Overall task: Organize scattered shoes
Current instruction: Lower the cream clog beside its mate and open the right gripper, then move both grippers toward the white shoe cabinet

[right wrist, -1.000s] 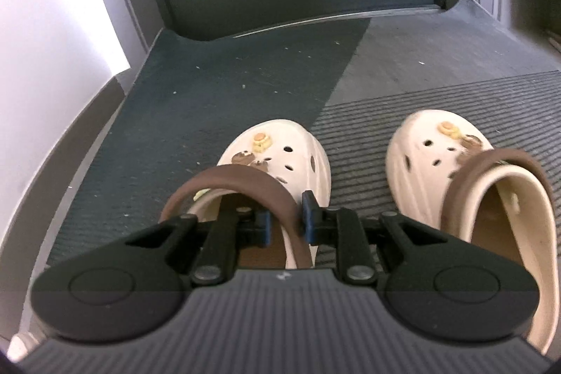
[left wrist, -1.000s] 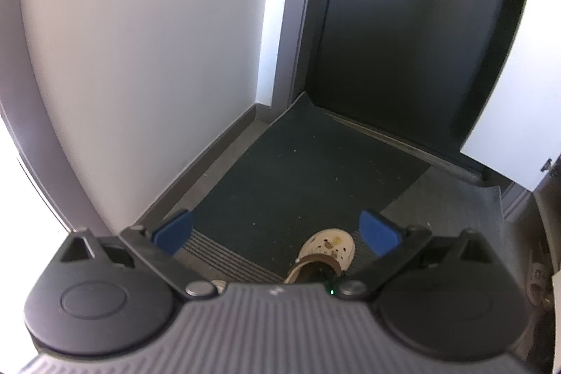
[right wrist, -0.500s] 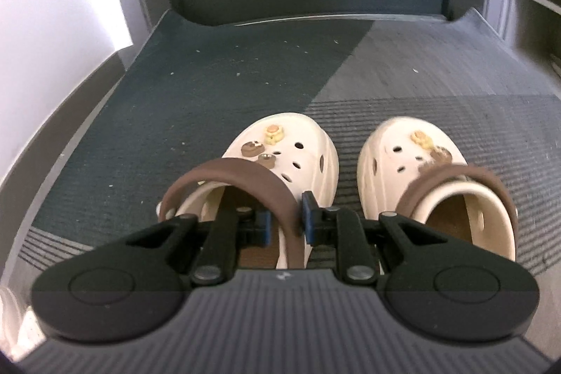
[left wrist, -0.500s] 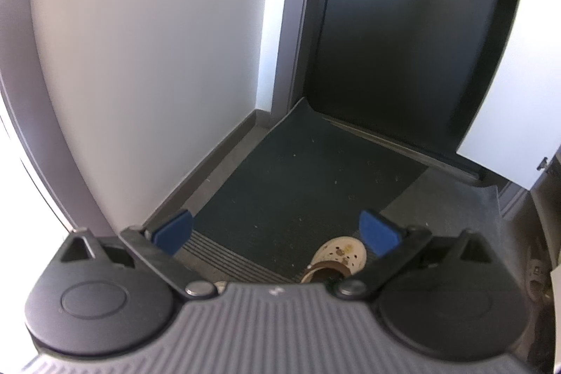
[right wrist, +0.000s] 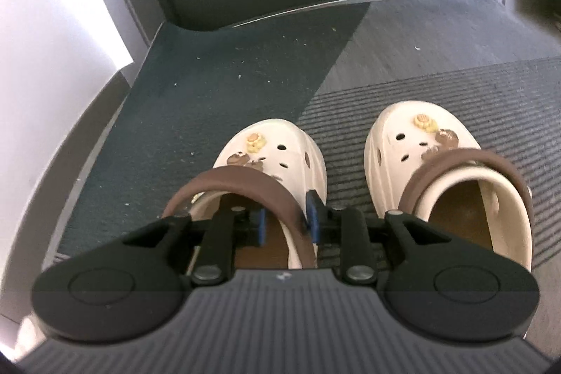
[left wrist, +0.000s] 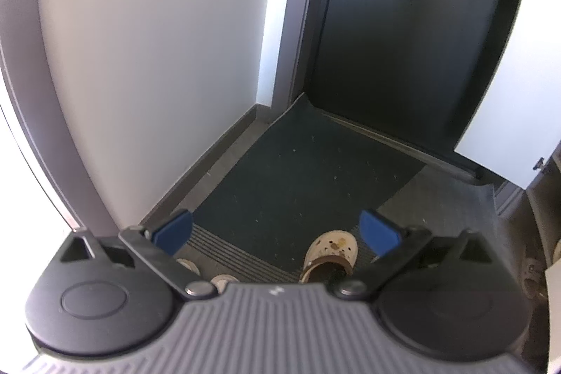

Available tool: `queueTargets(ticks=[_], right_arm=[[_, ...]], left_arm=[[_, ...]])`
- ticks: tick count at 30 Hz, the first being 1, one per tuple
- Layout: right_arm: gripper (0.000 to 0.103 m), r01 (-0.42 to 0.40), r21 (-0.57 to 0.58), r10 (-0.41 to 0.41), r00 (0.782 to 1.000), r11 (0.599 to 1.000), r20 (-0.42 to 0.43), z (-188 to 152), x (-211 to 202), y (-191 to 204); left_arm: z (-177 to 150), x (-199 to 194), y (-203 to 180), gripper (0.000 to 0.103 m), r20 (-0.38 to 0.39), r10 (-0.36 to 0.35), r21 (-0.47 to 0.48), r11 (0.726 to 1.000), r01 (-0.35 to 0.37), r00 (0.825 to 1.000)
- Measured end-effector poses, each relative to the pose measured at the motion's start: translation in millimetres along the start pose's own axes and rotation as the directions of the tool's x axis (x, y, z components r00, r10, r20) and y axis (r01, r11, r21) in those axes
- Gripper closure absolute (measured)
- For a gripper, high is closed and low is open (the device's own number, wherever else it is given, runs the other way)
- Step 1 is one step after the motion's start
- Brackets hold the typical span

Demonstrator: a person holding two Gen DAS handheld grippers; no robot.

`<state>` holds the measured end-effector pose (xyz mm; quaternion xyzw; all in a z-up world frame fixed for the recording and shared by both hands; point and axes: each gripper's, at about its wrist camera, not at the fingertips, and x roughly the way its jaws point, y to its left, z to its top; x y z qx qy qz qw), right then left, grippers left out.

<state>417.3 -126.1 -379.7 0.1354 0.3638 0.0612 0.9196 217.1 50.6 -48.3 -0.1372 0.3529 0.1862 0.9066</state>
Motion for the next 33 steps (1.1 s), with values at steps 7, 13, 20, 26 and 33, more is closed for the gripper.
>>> queueTargets(ticks=[7, 13, 20, 26, 33], right_arm=[[0.046, -0.075, -0.093, 0.069, 0.996, 0.993, -0.064, 2, -35, 15], [0.046, -0.112, -0.057, 0.110, 0.993, 0.992, -0.038, 40, -69, -14], [0.046, -0.068, -0.040, 0.064, 0.992, 0.997, -0.111, 78, -120, -57], [0.046, 0.063, -0.057, -0.069, 0.991, 0.996, -0.113, 149, -305, -85], [0.046, 0.175, 0.054, -0.163, 0.971, 0.983, -0.177, 218, -482, -81]], left_arm=[[-5, -4, -3, 0.000, -0.098, -0.040, 0.057, 0.997, 0.045, 0.994], [-7, 31, -10, 0.000, -0.190, -0.034, 0.057, 0.997, 0.046, 0.981], [-1, 49, -52, 0.000, -0.172, 0.038, 0.155, 0.988, -0.011, 0.984], [22, 16, -67, 0.000, -0.153, 0.100, 0.278, 0.959, -0.054, 0.983], [90, -130, -92, 0.000, -0.208, 0.007, 0.527, 0.843, 0.105, 0.978]])
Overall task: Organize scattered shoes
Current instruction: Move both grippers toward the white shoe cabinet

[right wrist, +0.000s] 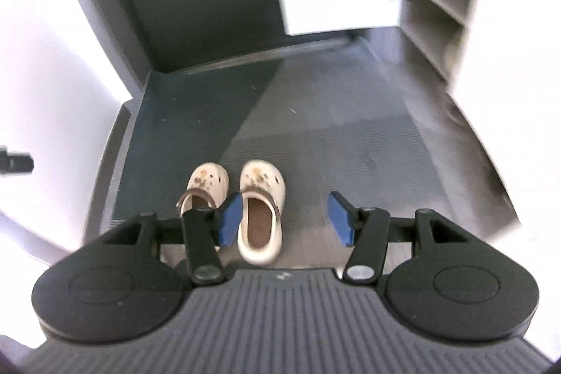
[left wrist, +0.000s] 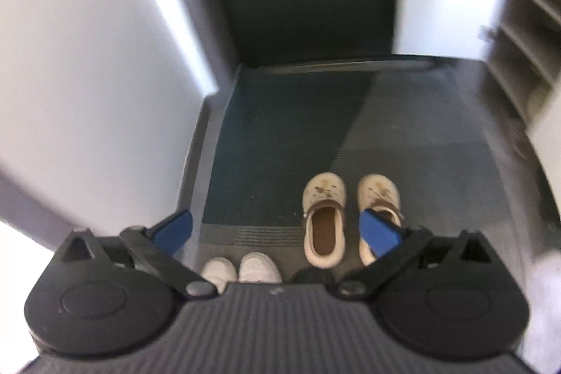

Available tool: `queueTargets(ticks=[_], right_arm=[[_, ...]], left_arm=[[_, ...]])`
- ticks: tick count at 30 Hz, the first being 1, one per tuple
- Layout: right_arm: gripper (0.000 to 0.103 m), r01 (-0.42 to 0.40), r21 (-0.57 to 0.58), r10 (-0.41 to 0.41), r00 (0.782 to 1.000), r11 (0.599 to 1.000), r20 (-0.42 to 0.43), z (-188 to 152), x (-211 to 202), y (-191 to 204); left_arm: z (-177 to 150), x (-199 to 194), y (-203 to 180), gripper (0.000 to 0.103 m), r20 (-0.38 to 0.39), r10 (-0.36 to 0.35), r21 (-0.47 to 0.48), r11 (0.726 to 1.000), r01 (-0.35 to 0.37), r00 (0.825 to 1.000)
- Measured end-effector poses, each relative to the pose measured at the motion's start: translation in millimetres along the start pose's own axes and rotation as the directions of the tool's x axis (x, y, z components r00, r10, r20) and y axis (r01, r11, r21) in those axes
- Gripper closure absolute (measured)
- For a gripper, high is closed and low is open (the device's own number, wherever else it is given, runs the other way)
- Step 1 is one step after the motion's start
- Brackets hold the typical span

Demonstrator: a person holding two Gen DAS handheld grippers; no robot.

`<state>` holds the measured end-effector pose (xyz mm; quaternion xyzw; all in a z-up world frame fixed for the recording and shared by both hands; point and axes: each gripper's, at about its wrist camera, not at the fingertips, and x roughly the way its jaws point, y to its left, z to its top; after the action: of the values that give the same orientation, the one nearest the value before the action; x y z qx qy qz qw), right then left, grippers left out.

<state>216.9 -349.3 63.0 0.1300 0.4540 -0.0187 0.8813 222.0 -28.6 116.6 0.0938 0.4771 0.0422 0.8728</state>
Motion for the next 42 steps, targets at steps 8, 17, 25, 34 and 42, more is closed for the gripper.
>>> queueTargets(ticks=[8, 17, 25, 34, 42], right_arm=[[0.046, 0.034, 0.095, -0.036, 0.999, 0.995, 0.014, 82, -234, 30], [0.046, 0.122, 0.286, -0.159, 0.981, 0.951, 0.110, 89, -350, 37], [0.046, 0.037, 0.313, -0.080, 0.989, 0.949, 0.127, 68, -380, -11], [0.046, 0.019, 0.218, -0.064, 0.978, 0.976, 0.201, 103, -410, -87], [0.046, -0.006, 0.319, -0.086, 0.957, 0.948, 0.276, 114, -404, -122]], left_arm=[[77, -201, 34, 0.000, 0.002, -0.153, 0.017, 0.988, 0.153, 0.988], [135, -250, 35, 0.000, 0.111, -0.303, 0.197, 0.940, 0.278, 0.947], [166, -235, -22, 0.000, 0.117, -0.325, 0.249, 0.924, 0.289, 0.938], [229, -278, -111, 0.000, 0.200, -0.402, 0.285, 0.896, 0.340, 0.894], [264, -297, -178, 0.001, 0.233, -0.601, 0.498, 0.749, 0.437, 0.765]])
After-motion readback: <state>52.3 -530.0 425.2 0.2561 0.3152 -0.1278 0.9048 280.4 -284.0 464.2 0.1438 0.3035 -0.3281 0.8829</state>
